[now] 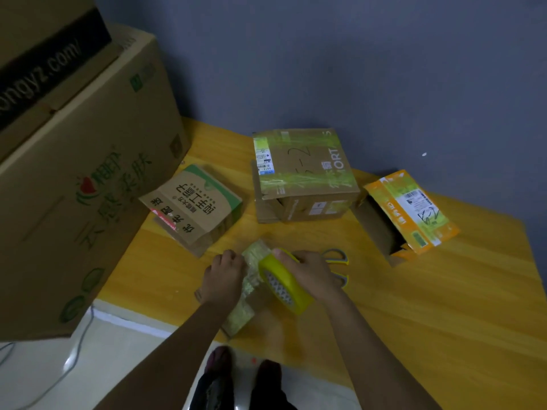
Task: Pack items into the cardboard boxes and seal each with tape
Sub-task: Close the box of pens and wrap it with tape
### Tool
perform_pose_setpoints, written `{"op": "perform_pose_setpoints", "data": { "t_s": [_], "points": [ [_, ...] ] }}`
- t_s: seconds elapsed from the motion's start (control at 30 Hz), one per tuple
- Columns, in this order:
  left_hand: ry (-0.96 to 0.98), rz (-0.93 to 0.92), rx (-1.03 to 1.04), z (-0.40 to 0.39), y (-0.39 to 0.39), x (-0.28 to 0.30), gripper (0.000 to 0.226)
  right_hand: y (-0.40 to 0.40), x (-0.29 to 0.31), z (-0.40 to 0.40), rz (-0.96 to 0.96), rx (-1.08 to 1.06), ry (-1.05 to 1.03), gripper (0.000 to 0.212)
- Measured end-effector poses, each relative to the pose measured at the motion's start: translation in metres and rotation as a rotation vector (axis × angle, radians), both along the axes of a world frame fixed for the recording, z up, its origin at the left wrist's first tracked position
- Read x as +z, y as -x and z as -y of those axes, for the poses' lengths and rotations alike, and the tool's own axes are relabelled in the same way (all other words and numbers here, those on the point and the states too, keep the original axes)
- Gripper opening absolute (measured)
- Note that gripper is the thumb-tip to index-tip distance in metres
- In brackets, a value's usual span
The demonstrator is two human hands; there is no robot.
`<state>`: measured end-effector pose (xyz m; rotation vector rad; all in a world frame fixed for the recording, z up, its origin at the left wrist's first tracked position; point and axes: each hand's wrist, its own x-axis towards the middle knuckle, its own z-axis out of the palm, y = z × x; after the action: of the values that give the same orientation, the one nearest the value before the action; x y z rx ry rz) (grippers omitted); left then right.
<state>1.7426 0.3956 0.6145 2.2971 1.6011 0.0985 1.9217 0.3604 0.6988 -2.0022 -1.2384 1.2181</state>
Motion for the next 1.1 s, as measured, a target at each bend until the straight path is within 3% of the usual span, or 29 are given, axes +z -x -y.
{"op": "perform_pose_setpoints", "data": {
  "t_s": [0.1,0.17,0.23,0.3,0.37,0.43,0.5,0.57,0.67,0.8,0.93,1.1],
  "points": [
    [0.230,-0.057,-0.021,0.005,0.008,-0.004,0.082,-0.001,-0.005,0.005,-0.137,-0.024,0.040,0.041],
    [0.225,-0.182,-0.103,0.013,0.007,-0.006,0.116,-0.002,-0.003,0.014,-0.250,-0.007,0.069,0.021],
    [0.152,-0.245,-0.101,0.020,0.003,-0.009,0.125,-0.002,-0.003,0.021,-0.311,0.006,0.058,0.016],
    [0.180,-0.303,-0.099,0.024,0.000,-0.013,0.131,-0.001,-0.007,0.025,-0.282,-0.070,0.024,0.027],
    [0.112,-0.359,-0.116,0.027,-0.002,-0.011,0.132,-0.002,-0.011,0.032,-0.199,-0.099,-0.030,0.031],
    [0.196,-0.403,-0.105,0.024,-0.003,-0.011,0.125,-0.010,-0.016,0.047,-0.107,-0.099,-0.051,0.032],
    [0.289,-0.435,-0.100,0.018,-0.005,-0.009,0.118,-0.021,-0.021,0.067,0.052,-0.095,0.027,0.051],
    [0.281,-0.449,-0.131,0.016,-0.006,-0.007,0.117,-0.031,-0.032,0.082,0.205,-0.072,0.141,0.053],
    [0.272,-0.443,-0.161,0.014,-0.006,-0.008,0.117,-0.035,-0.053,0.085,0.257,-0.019,0.284,0.050],
    [0.265,-0.437,-0.169,0.012,-0.007,-0.005,0.117,-0.030,-0.064,0.075,0.297,-0.015,0.370,0.063],
    [0.289,-0.384,-0.156,0.010,-0.003,-0.003,0.117,-0.028,-0.059,0.072,0.288,0.011,0.365,0.048],
    [0.447,-0.164,-0.141,0.001,0.007,0.011,0.119,-0.028,-0.037,0.067,0.338,0.043,0.263,0.051]
  ]
}}
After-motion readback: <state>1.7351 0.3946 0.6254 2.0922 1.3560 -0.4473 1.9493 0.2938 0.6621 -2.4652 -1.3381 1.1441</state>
